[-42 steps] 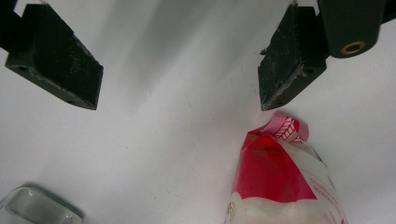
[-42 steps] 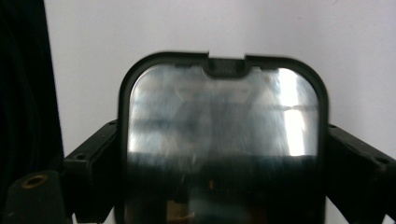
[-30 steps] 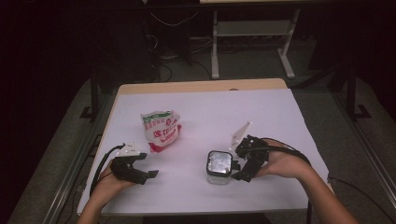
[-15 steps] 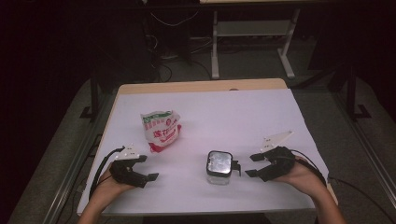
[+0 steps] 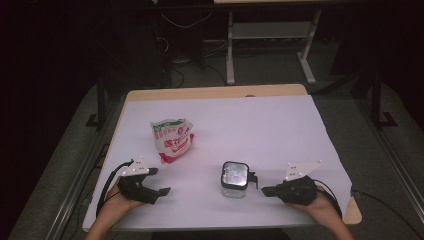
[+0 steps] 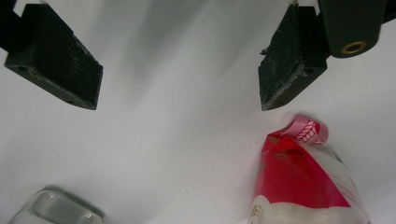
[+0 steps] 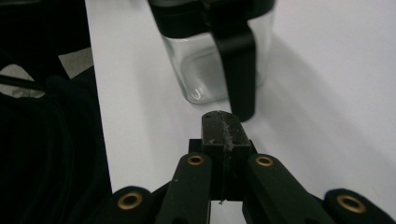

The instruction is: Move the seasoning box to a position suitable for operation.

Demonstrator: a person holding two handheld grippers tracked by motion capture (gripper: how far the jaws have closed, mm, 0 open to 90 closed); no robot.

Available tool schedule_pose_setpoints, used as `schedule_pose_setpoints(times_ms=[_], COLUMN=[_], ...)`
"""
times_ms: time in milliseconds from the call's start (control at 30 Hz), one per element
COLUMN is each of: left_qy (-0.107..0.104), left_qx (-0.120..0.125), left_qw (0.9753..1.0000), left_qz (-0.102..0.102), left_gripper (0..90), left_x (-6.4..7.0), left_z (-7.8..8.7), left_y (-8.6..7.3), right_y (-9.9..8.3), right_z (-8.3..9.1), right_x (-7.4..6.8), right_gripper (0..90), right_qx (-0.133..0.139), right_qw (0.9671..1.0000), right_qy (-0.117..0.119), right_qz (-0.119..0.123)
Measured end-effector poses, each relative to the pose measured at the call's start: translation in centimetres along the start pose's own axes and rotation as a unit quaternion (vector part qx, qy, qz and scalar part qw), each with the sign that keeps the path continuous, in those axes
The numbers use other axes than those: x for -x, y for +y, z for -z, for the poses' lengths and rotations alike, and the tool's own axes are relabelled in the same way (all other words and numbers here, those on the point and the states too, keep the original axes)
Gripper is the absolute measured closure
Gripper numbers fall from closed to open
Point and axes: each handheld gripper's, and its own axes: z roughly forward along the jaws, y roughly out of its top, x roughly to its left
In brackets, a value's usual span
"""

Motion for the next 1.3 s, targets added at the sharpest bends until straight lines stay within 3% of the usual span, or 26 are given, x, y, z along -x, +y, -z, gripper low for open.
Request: schedule_pose_setpoints(times_ms=[100,567,867,1100,1300], left_qy=[0.001,-0.001,-0.009,-0.012,-0.017], left_qx=[0.006,0.016,0.016,0.007,0.016], left_qw=[1.0000,0.9998,0.9997,0.9999,0.9997], left_qz=[0.006,0.009,0.013,0.007,0.001], left_gripper=[13.4,13.4,13.0,12.5,12.6], left_x=[-0.2,0.1,0.4,0.7,1.1], left_z=[0.1,-0.1,-0.3,-0.6,-0.6], left_y=[-0.1,-0.1,0.1,0.2,0.5], right_y=[0.3,0.5,0.3,0.5,0.8], right_z=[-0.4,-1.6,-1.4,-1.6,-1.8], right_x=[-0.3,0.0,1.0,1.8,2.3], right_gripper=[89.8,89.8,89.9,89.9,89.9], right_qx=[0.021,0.032,0.040,0.052,0.057], right_qw=[0.9995,0.9995,0.9987,0.9978,0.9971], right_qy=[0.020,0.004,-0.031,-0.041,-0.050], right_qz=[0.007,0.002,0.004,-0.002,-0.002])
